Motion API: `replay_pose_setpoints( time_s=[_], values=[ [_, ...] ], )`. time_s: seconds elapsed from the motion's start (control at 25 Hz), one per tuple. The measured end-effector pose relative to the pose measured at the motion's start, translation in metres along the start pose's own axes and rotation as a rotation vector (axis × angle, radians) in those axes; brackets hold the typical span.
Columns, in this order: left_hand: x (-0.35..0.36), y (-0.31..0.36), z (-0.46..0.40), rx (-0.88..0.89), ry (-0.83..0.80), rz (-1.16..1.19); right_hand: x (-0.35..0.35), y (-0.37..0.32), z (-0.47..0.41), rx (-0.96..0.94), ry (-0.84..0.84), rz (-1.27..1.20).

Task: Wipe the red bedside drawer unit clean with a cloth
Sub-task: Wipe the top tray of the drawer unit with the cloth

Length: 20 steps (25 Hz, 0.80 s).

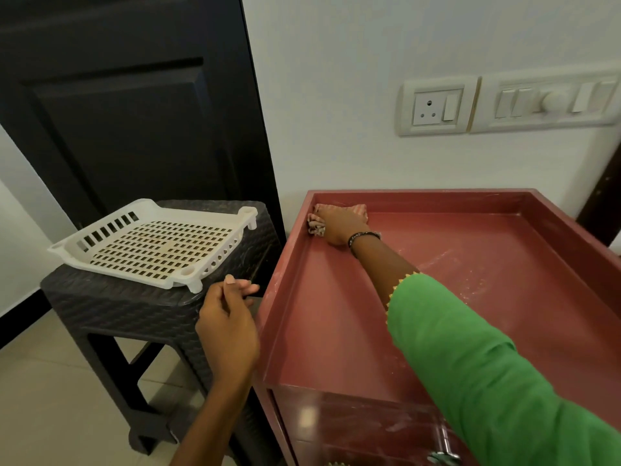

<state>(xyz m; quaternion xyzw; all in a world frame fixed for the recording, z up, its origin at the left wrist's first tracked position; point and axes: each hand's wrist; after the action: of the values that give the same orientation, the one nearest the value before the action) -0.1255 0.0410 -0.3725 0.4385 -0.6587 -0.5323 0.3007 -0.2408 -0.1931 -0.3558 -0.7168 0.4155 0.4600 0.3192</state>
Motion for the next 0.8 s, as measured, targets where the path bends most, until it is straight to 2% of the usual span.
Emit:
replay_pose_setpoints(
  time_s=[0.12, 0.24, 0.44, 0.64, 0.8],
  values=[
    [0.000, -0.001, 0.000, 0.026, 0.021, -0.040, 0.008, 0.018, 0.004, 0.012, 0.025, -0.066],
    [0.000, 0.001, 0.001, 0.033, 0.031, -0.072, -0.008, 0.065, 0.029, 0.072, -0.009, -0.076],
    [-0.001, 0.003, 0.002, -0.020, 0.013, -0.064, -0.048, 0.152, 0.083, 0.307, -0.030, -0.052],
    [-0.001, 0.004, 0.003, -0.029, 0.002, -0.047, -0.071, 0.205, 0.115, 0.490, -0.061, 0.114],
    [-0.001, 0.004, 0.002, -0.010, -0.006, -0.049, -0.057, 0.205, 0.112, 0.498, -0.113, 0.289]
  ],
)
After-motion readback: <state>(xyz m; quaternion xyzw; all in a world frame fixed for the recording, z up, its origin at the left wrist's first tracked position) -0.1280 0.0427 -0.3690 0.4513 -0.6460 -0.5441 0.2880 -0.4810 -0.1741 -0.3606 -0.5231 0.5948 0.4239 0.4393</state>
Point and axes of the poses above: each hand's wrist, its own z-axis away from the middle knuckle, its own x-axis out of the palm, y = z × x, and after that the axes turned 14 degrees about y, right-handed
